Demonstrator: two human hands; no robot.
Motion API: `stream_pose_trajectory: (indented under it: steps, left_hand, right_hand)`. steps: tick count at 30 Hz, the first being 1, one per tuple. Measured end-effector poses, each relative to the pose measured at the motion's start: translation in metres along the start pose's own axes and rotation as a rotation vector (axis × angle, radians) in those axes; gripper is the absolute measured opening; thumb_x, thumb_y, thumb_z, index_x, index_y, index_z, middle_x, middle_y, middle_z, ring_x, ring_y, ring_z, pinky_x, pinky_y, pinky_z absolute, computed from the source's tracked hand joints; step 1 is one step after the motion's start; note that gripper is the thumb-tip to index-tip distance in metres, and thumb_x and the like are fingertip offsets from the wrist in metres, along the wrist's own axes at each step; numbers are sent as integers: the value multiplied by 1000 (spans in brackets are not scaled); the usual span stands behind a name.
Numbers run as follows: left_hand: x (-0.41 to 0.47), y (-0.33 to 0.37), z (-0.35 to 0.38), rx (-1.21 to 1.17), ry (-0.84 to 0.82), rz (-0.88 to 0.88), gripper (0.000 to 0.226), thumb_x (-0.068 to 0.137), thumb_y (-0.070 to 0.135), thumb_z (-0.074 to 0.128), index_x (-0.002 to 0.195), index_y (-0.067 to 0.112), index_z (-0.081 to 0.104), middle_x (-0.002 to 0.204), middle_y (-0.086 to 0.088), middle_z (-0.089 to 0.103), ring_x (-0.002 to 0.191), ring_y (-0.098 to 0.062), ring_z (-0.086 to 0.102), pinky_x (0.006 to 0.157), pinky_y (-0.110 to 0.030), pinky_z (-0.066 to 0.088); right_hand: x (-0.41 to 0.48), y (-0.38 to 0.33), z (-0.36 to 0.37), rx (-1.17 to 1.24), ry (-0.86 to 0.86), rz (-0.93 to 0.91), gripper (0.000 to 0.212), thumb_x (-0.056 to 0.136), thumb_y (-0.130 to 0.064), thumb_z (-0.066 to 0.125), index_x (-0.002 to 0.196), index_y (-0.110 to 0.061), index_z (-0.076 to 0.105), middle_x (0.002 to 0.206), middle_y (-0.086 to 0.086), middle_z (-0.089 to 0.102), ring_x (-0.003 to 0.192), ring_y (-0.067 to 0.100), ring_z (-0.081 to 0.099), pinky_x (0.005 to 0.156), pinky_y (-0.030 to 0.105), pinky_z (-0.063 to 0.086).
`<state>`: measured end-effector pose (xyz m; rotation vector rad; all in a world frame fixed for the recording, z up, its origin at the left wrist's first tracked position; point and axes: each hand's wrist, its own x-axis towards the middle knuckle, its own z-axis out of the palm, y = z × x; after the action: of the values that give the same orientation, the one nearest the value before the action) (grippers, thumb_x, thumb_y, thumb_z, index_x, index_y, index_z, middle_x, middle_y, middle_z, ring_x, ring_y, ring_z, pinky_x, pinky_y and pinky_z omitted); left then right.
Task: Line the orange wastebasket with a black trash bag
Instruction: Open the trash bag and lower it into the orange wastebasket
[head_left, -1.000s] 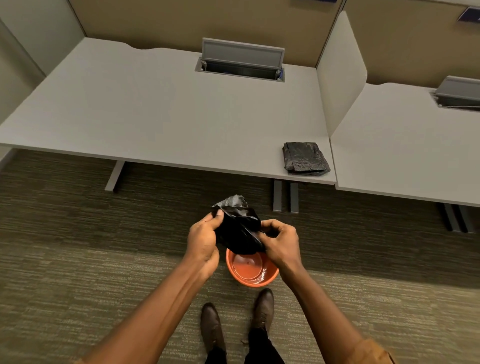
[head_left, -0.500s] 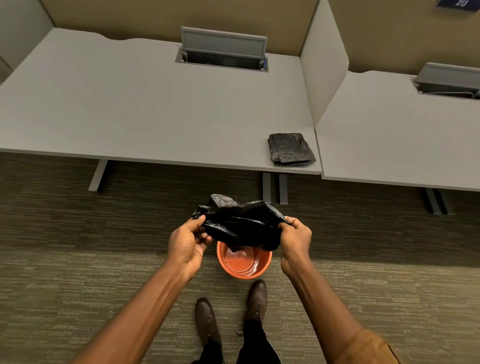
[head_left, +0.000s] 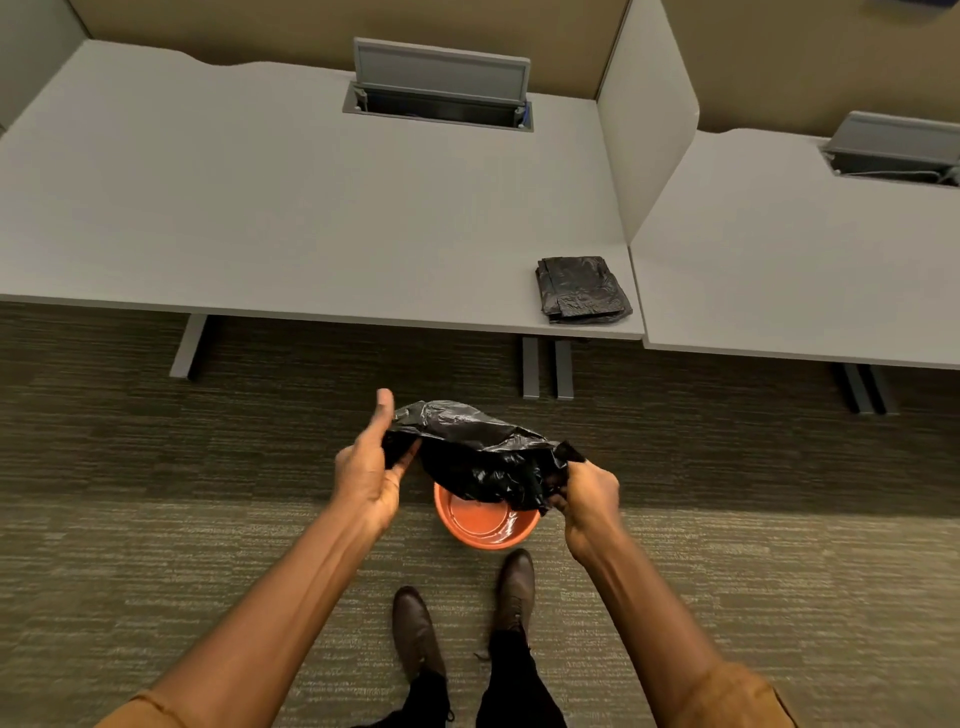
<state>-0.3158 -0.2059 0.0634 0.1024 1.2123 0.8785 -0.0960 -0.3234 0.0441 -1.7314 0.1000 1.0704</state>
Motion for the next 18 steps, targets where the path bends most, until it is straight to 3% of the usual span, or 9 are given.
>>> stream_pose_trajectory:
  steps: [2,6,9,12,15,18]
  left_hand:
    - [3,0,1,82,6,36,54,60,23,98,103,-1,73,111,-18,81,118,-34,76,107,-45,61]
    - [11,-2,1,185,-13,97,45,49,19,100,85,5,78,83,-7,85,107,-26,79,83,-31,66]
    - [16,-3,-4,318,-18,151,63,37,36,106,86,6,80,87,-7,86,103,-28,82,95,-38,64]
    - [15,-1,-12,625,-34,219,82,26,62,106,81,8,78,87,-9,86,90,-24,84,82,-38,66]
    - [16,2,-20,869,-66,213,81,33,62,105,83,5,76,91,-14,86,88,-26,84,80,-42,66]
    - [19,0,-24,953,-145,116,52,58,31,106,97,5,83,91,-5,87,92,-22,84,72,-30,65]
  right_hand:
    - [0,5,-3,-21,-80,-11,9,86,2,68,91,-3,74,82,10,74,59,11,69,48,26,54]
    - [-3,14,-2,-119,-148,-81,28,81,-19,88,105,-6,82,100,17,84,88,25,80,77,40,63]
    - [-6,18,1,-141,-107,-100,22,82,-31,90,99,-17,86,94,5,86,90,21,83,77,36,63]
    - [-2,13,5,-92,39,-106,22,86,-28,89,102,-15,84,92,5,85,92,23,82,83,38,65]
    - [4,1,6,78,124,-88,12,93,-17,83,101,-9,81,80,1,84,74,15,81,59,23,61]
    - [11,-12,1,131,120,-103,2,96,-9,77,95,-10,79,72,-3,81,66,11,77,51,18,57]
